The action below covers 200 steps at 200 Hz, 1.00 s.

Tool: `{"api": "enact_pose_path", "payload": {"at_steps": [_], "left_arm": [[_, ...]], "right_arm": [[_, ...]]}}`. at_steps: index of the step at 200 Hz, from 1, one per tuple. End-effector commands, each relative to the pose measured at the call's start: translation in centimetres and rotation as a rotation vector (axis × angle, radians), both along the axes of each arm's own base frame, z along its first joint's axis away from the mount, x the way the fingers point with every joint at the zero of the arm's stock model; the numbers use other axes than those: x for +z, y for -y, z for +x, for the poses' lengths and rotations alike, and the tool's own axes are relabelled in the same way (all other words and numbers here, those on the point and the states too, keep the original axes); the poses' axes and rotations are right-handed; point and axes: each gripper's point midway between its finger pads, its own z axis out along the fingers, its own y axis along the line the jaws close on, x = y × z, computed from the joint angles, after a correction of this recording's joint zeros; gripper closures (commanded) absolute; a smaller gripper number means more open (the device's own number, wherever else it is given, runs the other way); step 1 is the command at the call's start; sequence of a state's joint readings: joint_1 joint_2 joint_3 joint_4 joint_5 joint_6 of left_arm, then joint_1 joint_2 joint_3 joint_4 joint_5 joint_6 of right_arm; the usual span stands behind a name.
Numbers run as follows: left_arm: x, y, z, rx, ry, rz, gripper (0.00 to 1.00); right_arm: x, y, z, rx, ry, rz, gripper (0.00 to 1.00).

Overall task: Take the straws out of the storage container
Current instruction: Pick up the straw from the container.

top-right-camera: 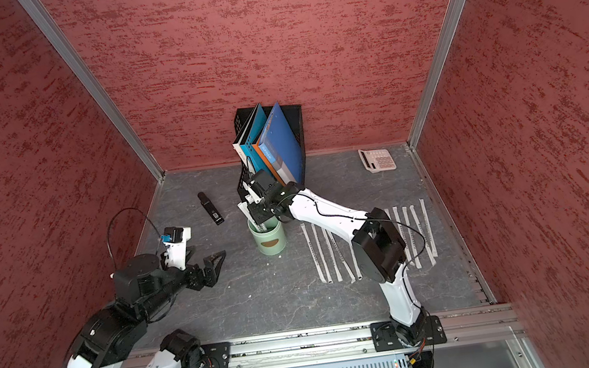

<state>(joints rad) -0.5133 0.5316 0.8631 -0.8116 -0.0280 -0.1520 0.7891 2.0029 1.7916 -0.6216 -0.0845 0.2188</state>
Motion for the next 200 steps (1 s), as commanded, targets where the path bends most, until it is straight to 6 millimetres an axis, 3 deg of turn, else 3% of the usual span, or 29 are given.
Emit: {"api": "enact_pose_path", "payload": {"at_steps": [1,29,76,111,162,200], "left_arm": [[-0.3,-0.1,0.2,0.010,-0.005,0.003,0.00],[-0.3,-0.1,0.2,0.009,-0.006,0.002,0.01],[-0.4,-0.1,0.2,0.010,-0.008,0.005,0.01],[-0.4,-0.1,0.2,0.010,-0.008,0.005,0.00],[-0.4,0.0,0.1,0.002,-0.006,0.001,0.01],[-0.1,0.0,0.0,-0.001,0.000,-0.005,0.01]], "right_arm": [[2.1,0.4,-0.7,0.004,0.032,0.017,0.83],[2.0,0.7,-0.7,0.000,0.032,0.012,0.91],[1.6,0.5,-0.7,0.006,0.022,0.008,0.92],[2.5,0.8,-0.9,0.002,0.035,0.015,0.96],[6.4,2.1,-1.9,-0.003,0.088,0.047,0.97],[10.3,3.3,-2.8,-0.006,0.145,0.083,0.97]]}}
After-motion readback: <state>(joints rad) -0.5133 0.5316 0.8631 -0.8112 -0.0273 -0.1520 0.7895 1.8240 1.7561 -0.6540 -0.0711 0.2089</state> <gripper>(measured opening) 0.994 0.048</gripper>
